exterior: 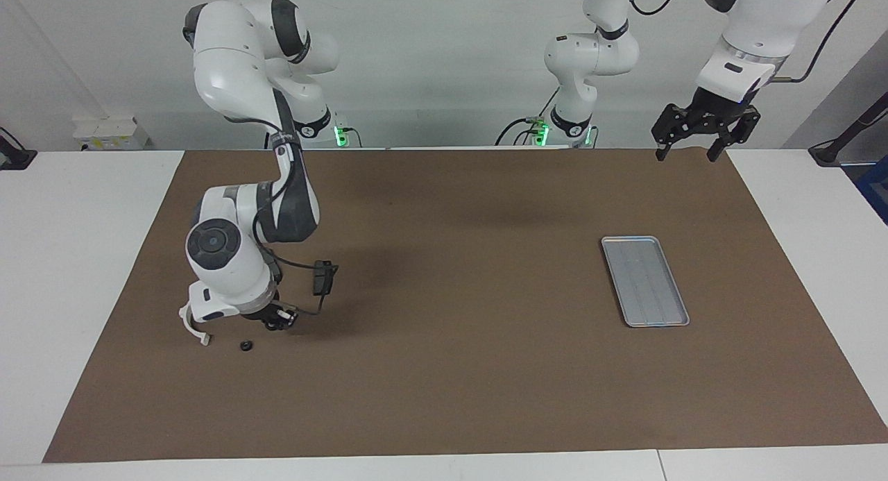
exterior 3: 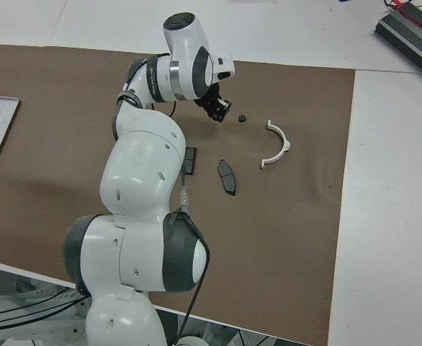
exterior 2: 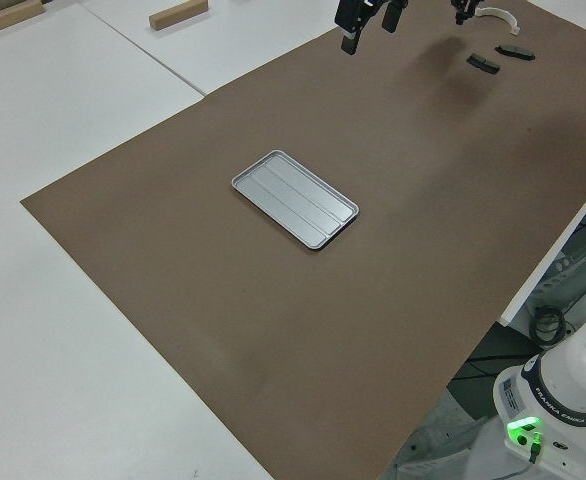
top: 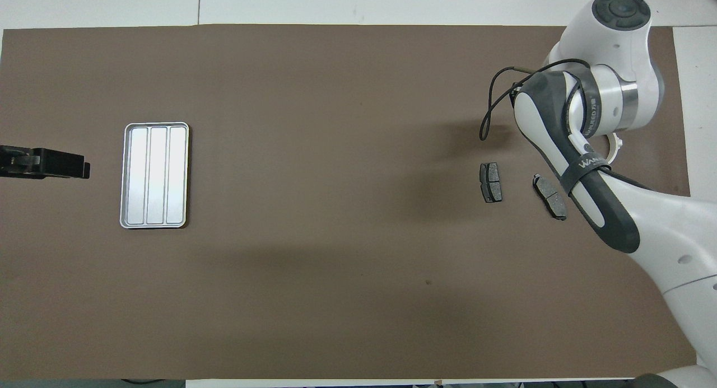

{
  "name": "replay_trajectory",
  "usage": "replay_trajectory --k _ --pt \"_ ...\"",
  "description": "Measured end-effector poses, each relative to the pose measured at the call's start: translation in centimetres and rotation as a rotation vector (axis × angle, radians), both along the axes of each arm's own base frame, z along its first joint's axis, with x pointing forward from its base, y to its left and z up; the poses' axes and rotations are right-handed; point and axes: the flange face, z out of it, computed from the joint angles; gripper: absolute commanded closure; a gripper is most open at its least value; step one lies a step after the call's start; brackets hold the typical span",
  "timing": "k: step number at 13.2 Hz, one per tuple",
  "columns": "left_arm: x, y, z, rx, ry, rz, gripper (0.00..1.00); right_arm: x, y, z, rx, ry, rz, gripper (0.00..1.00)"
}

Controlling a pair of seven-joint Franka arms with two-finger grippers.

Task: Pick bearing gear from pile to tray
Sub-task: 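Carry the gear to mid-table with the right gripper while the left gripper approaches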

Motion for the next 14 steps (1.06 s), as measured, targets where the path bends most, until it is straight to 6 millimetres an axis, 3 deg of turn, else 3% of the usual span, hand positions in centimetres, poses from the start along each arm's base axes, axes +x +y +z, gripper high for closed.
replay_trajectory --k 1,3,6,8,10,12,14 --pt "0.0 0.0 -0.1 0.0 0.0 0.0 0.0 -0.6 1.4 2.6 0.008 0.007 0.018 1.0" --pt "-0.2 0.0 -0.4 0.0 0.006 0.001 0.0 -2.5 6.1 6.5 0.021 0.014 0.058 1.0" --pt "-0.7 0.2 -0.8 0.001 0.016 0.004 0.0 -5.9 16.3 9.0 0.031 -0.01 -0.037 1.0" --pt "-1.0 0.3 -0.8 0.001 0.017 0.006 0.0 -8.4 23.1 9.1 0.034 -0.03 -0.141 1.0" --pt "-1.0 0.9 -1.0 0.0 0.018 0.018 0.0 -10.3 28.2 9.2 0.074 -0.067 -0.216 1.0" --pt "-0.7 3.5 -1.0 -0.002 0.001 0.066 0.0 -11.4 31.5 7.9 0.107 -0.107 -0.259 1.0" --pt "-0.8 5.3 -1.3 -0.002 0.005 0.093 0.0 -12.0 33.5 5.4 0.12 -0.118 -0.281 1.0"
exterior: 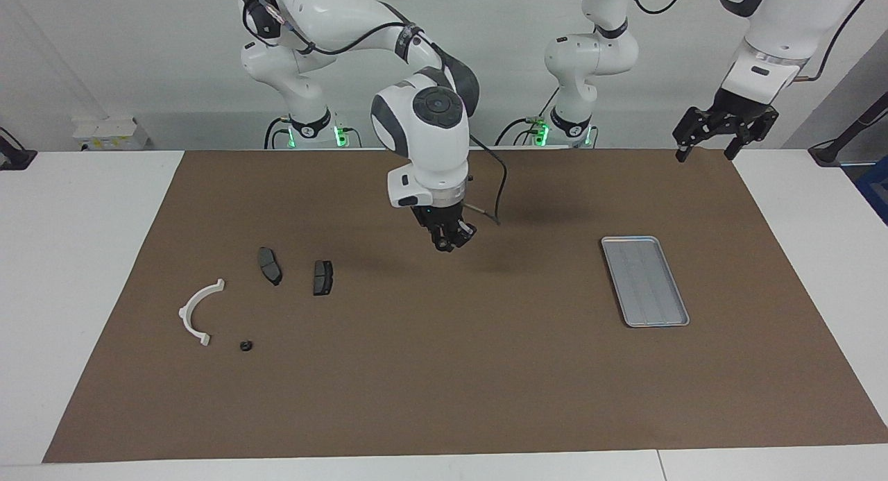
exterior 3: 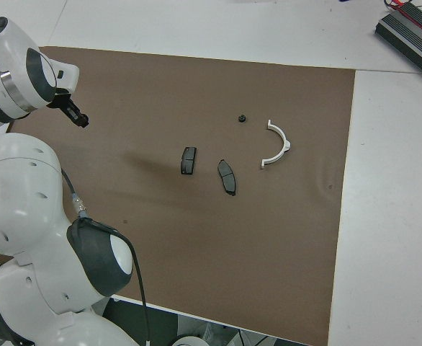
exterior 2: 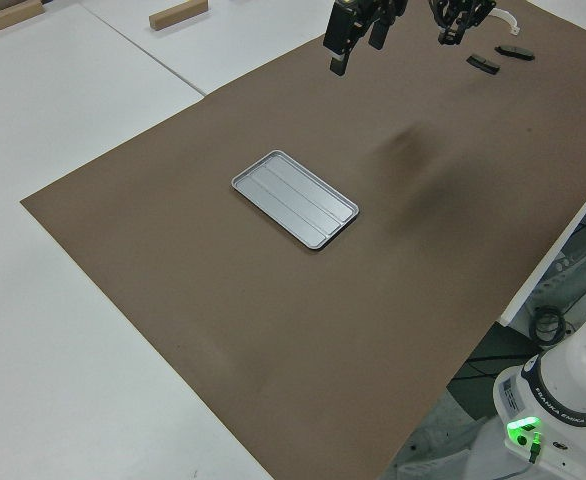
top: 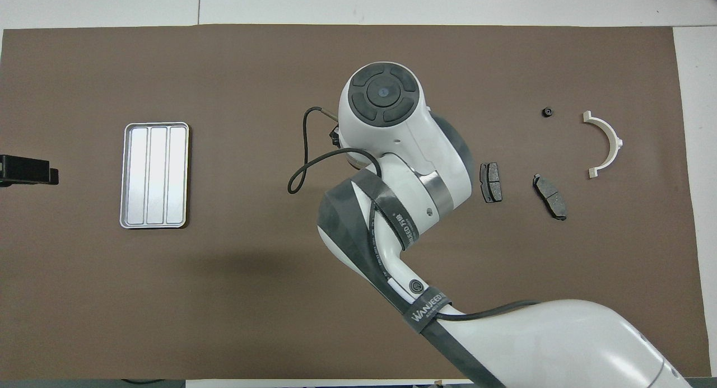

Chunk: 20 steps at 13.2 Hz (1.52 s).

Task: Pick bearing gear from pile to tray
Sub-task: 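Carry the gear to mid-table with the right gripper while the left gripper approaches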

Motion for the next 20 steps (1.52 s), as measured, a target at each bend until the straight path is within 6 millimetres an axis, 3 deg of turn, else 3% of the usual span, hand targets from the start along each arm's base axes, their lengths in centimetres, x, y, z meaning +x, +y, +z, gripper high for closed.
replay_trajectory --k 3,6,11,15,17,18,19,20 --pt "-1.9 -1.7 -2.2 0.005 0.048 -0.022 0.0 -1.3 3.8 -5.5 -0.015 0.007 -0.021 1.0" --pt "-2.7 -3.0 -2.4 0.009 0.043 0.002 0.0 -1.7 6.0 -11.0 -0.016 0.008 -0.036 1.0" --pt "-2.8 -5.6 -3.1 0.012 0.045 0.01 0.0 -1.0 6.0 -11.7 0.008 -0.028 -0.039 1.0" --pt "-2.9 -6.0 -3.7 0.012 0.046 0.004 0.0 -1.3 5.3 -14.3 0.029 -0.057 -0.04 1.0" --pt "-2.7 -5.8 -4.0 0.009 0.029 0.009 0.0 -1.3 5.2 -14.3 0.029 -0.058 -0.04 1.0" --pt "-2.6 -5.7 -4.0 0.008 0.021 0.011 0.0 -1.3 5.1 -14.3 0.029 -0.058 -0.041 0.64" --pt "-2.6 -5.6 -4.0 0.007 0.017 0.013 0.0 -1.3 5.1 -14.3 0.029 -0.058 -0.041 0.01" --pt "-2.6 -5.6 -4.1 0.007 0.016 0.014 0.0 -1.3 5.0 -14.3 0.027 -0.055 -0.042 0.0"
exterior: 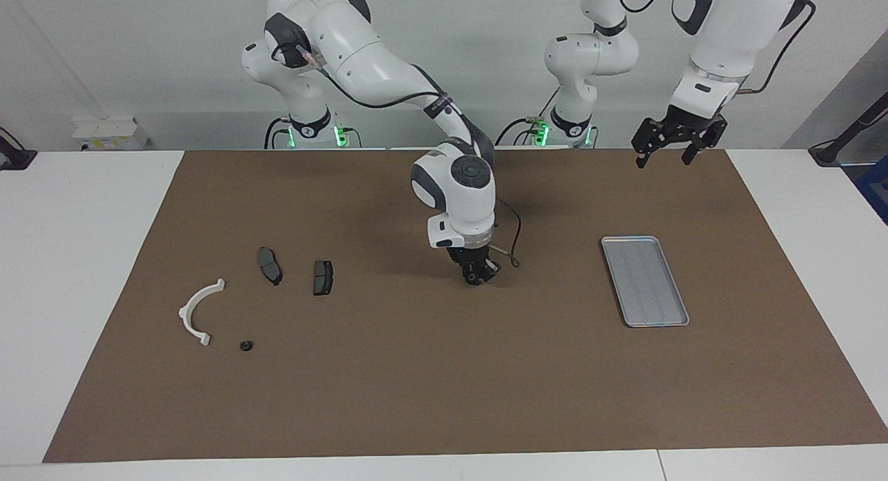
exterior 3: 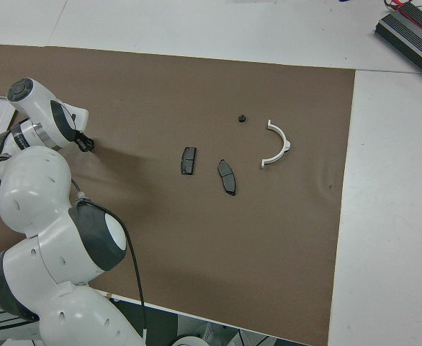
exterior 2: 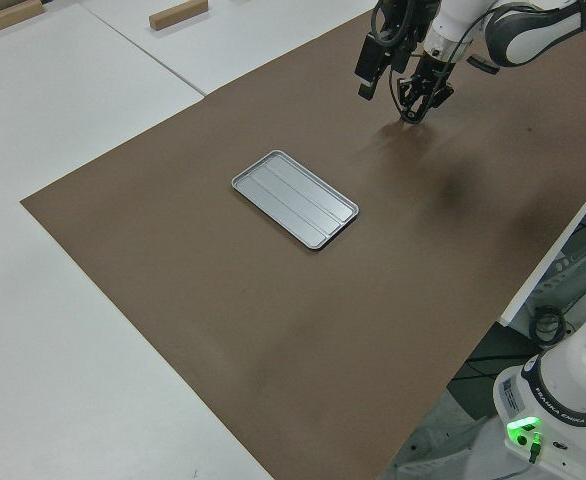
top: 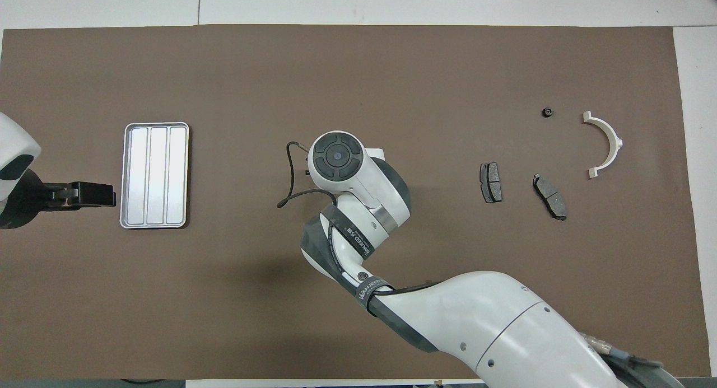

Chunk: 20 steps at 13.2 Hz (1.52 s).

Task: Pick bearing gear from pile to tray
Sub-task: 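Carry the gear to mid-table with the right gripper while the left gripper approaches, then set the gear down with the right gripper while the left gripper reaches it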

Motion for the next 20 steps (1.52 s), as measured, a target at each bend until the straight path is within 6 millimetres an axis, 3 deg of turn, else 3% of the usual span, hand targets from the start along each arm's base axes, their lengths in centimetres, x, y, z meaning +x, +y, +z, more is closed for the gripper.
replay_trajectory --k 3,5,7,9,11,14,16,18,20 --pt "0.0 0.0 0.0 -0.001 -0.006 0.005 0.0 0.7 -1.0 1.4 -0.047 0.046 -0.015 0.0" --pt "0.0 -1.4 0.1 -0.003 -0.017 0.037 0.0 3.4 -4.0 4.5 -0.075 0.061 -0.029 0.0" --pt "-0.8 -7.0 0.2 -0.008 -0.033 0.062 0.0 7.1 -10.6 8.8 -0.096 0.077 0.041 0.0" --pt "-2.6 -14.0 -0.2 -0.012 -0.039 0.068 0.0 9.9 -19.6 12.8 -0.107 0.086 0.167 0.0" --pt "-3.6 -19.5 -1.7 -0.028 -0.053 0.087 0.0 11.7 -28.6 14.8 -0.11 0.092 0.286 0.0" --pt "-2.3 -24.9 -7.1 -0.016 -0.068 0.134 0.0 13.0 -39.6 13.1 -0.142 0.118 0.358 0.0" --pt "-0.7 -27.8 -12.0 -0.022 -0.086 0.159 0.01 13.1 -44.2 10.4 -0.187 0.114 0.374 0.0" --pt "0.5 -29.3 -16.1 -0.025 -0.065 0.161 0.01 13.1 -46.6 6.5 -0.225 0.102 0.385 0.0" --pt "1.0 -31.6 -19.5 -0.005 -0.036 0.169 0.01 13.2 -47.5 3.1 -0.237 0.089 0.395 0.0"
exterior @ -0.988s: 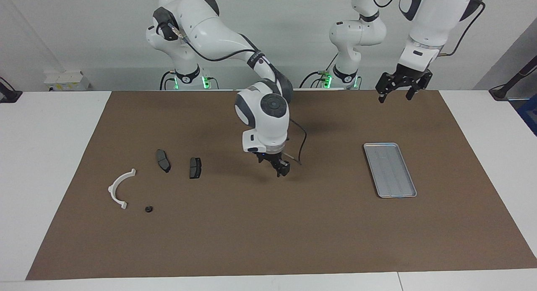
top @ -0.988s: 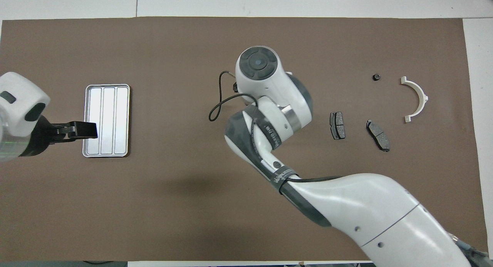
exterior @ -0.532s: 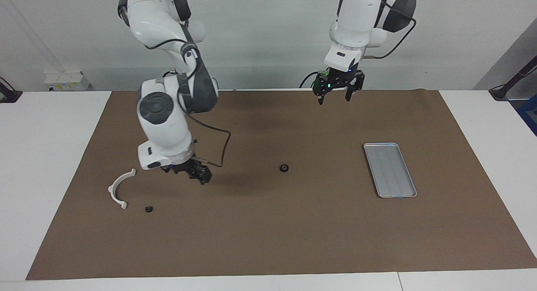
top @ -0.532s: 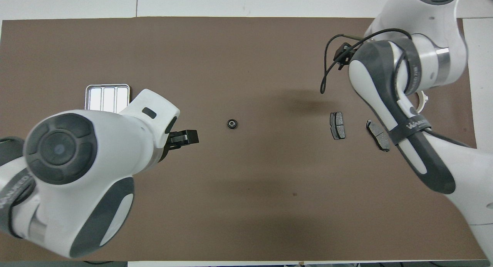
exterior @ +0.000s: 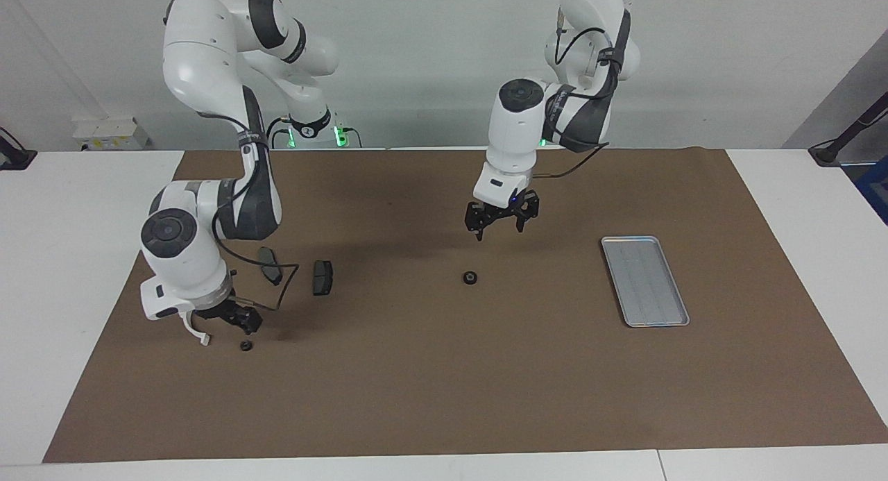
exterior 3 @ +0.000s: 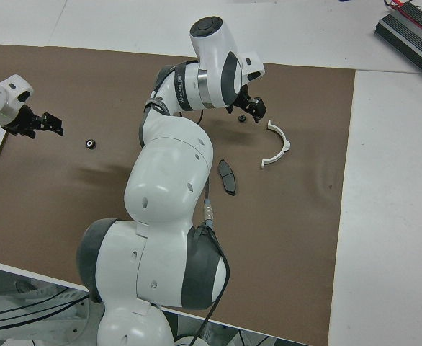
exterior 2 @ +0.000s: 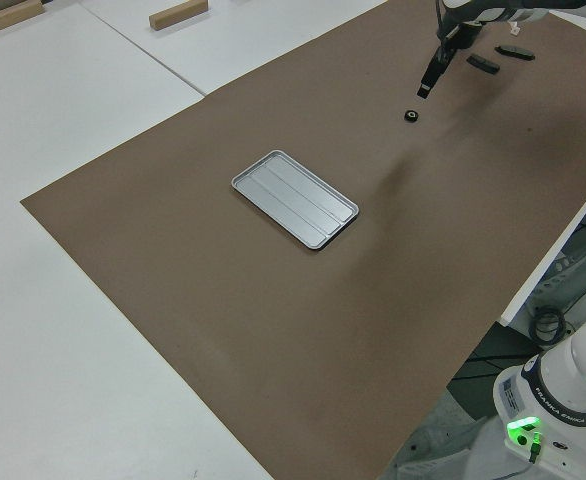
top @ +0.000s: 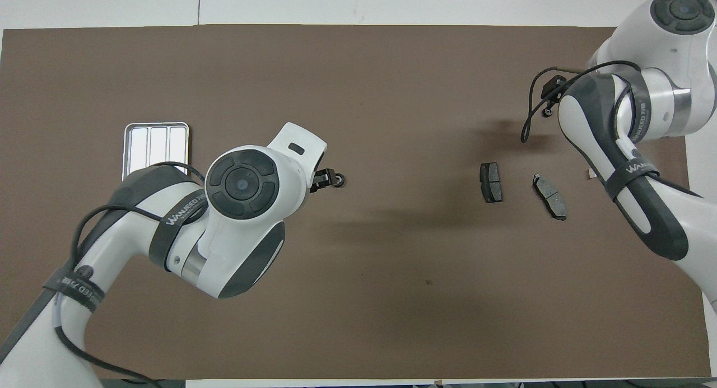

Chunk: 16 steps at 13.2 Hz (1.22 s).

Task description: Pick bearing gear from pile to tray

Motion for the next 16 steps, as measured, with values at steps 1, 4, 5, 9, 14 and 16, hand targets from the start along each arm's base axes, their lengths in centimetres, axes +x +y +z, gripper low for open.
replay_trajectory --k 1,4,5,9,14,16 --pt "0.4 -1.5 -1.7 0.009 -0.009 0.012 0.01 0.2 -0.2 -1.1 0.003 -0.005 0.001 0.0" --pt "1.7 -4.0 -4.8 -0.024 -0.035 0.042 0.01 0.3 0.0 -1.7 0.009 -0.011 0.006 0.0" --pt "2.0 -4.2 -5.0 -0.035 -0.043 0.047 0.01 0.4 0.1 -1.7 0.016 -0.02 0.005 0.0" --pt "2.5 -4.1 -6.4 -0.045 -0.045 0.052 0.03 0.8 0.4 -2.7 0.045 -0.047 -0.001 0.05" --pt "2.2 -4.0 -8.0 -0.042 -0.034 0.05 0.04 1.2 0.9 -2.7 0.087 -0.077 -0.021 0.13" --pt "2.2 -4.0 -8.0 -0.047 -0.039 0.049 0.04 1.2 1.0 -2.6 0.124 -0.085 -0.045 0.13"
